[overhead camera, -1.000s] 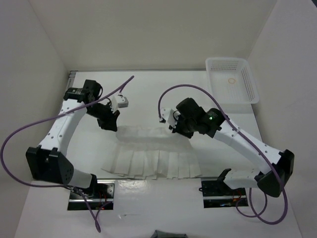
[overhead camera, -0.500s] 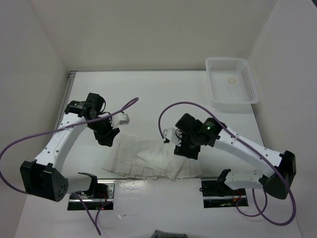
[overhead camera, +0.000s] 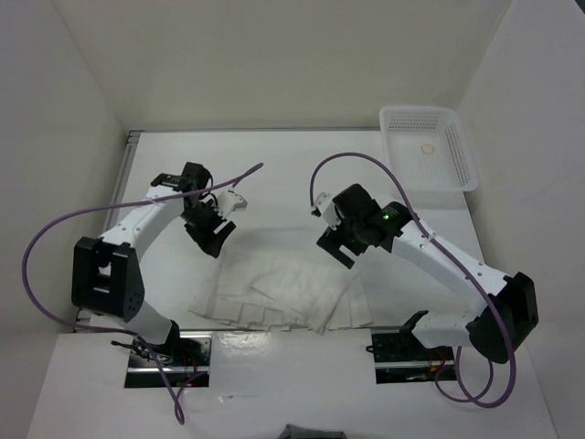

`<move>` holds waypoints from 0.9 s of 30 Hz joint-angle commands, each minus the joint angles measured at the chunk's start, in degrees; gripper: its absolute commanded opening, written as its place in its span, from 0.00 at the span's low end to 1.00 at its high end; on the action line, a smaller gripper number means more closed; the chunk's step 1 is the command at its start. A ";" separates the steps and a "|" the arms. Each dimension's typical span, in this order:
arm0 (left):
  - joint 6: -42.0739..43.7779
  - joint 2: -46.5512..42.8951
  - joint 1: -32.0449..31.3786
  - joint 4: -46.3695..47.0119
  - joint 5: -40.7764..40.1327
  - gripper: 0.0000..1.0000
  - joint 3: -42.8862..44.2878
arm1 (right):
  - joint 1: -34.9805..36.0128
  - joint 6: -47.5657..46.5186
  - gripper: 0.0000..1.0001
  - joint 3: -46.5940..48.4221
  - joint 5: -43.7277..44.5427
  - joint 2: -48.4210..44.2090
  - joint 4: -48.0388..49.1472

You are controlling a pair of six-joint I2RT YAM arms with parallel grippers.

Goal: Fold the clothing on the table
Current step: Fold the skirt

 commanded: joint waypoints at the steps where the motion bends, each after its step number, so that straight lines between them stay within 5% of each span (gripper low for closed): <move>1: -2.13 4.50 -0.14 3.55 -1.29 0.75 3.42 | -0.57 3.21 0.98 2.00 1.59 -1.17 4.56; 11: -1.95 18.39 -0.66 8.83 3.01 0.74 7.38 | -1.10 3.22 0.98 3.15 0.81 -2.84 4.03; 24: 9.90 22.18 -4.18 0.75 5.30 0.70 3.78 | -1.10 3.22 0.98 2.62 1.42 -2.31 5.17; 26: 10.53 22.18 -4.18 0.22 5.30 0.65 3.08 | -1.10 3.75 0.98 2.62 1.42 -1.69 5.70; 27: 10.53 22.18 -4.18 0.22 5.30 0.52 3.07 | -1.10 3.75 0.98 2.62 1.42 -1.69 5.70</move>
